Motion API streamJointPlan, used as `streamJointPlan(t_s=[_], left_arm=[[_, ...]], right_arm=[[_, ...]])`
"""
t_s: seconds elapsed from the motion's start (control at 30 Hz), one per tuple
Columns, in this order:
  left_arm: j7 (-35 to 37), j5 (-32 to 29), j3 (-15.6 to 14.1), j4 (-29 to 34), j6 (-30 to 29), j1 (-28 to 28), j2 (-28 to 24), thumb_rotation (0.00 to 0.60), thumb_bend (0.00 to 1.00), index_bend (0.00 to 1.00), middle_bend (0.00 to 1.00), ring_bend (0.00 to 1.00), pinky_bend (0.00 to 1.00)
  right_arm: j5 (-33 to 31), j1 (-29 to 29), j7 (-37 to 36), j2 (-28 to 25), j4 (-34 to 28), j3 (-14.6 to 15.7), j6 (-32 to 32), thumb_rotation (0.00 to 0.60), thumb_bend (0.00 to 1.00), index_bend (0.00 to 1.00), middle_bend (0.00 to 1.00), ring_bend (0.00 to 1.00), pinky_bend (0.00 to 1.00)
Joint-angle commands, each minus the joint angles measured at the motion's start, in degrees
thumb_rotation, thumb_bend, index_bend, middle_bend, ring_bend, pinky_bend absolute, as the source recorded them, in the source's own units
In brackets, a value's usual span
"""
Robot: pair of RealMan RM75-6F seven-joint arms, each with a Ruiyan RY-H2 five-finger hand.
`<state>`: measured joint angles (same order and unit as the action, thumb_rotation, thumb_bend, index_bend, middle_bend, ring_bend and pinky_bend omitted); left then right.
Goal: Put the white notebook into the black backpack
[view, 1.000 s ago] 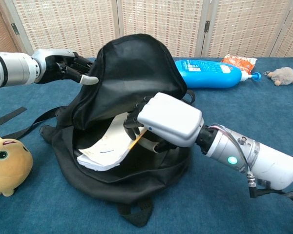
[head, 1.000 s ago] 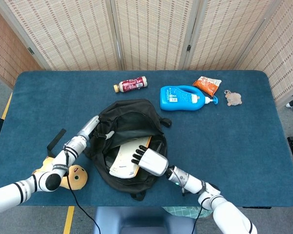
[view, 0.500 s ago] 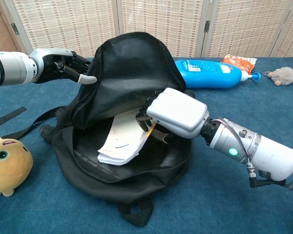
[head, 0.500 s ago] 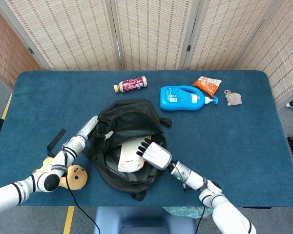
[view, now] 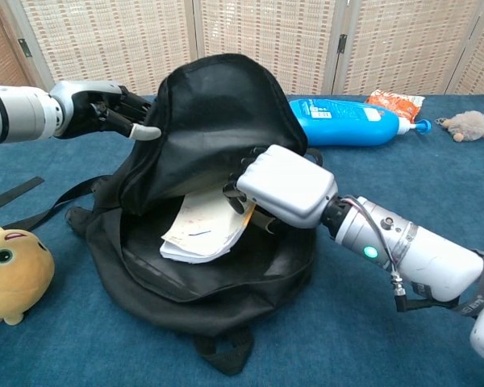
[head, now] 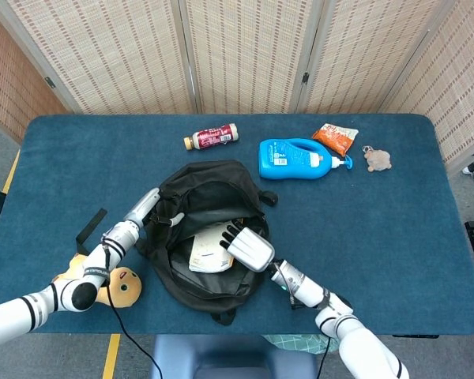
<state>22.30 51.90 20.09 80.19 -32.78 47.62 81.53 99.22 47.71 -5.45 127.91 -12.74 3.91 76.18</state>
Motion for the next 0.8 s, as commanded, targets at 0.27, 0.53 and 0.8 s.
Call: streamJointPlan(t_s=[0.27,0.53,0.8], left_arm=[[-0.09,0.04,-0.19,-0.26,0.11,0.19,0.05,0.6,0.69,0.71,0.43,0.33,0.11],[-0.44,-0.04,-0.36,-0.09,-0.08,0.3,-0.05,0.6,0.69,0.69,0.43,0.32,0.11],[-1.43,0.89,-1.37,0.94,-0.73,-0.13,-0.4,0.6,0.69,0.65,0.42,0.31,0.1]], right_arm=[[-2.31,-1.81,5.16,-4.52,-9.13,-1.54,-1.12,0.6,0.29,0.07,0.15,0.15,0.13],[-1.99,-2.75,13.08,-13.3,-25.39,-1.49,-0.84,0.6,0.24,0.02,0.11,0.12,0.1],[-0.9,-6.38,22.56,-27.91,-47.95,0.48,0.77,0.6,0.2,0.0,0.11,0.13,0.09]])
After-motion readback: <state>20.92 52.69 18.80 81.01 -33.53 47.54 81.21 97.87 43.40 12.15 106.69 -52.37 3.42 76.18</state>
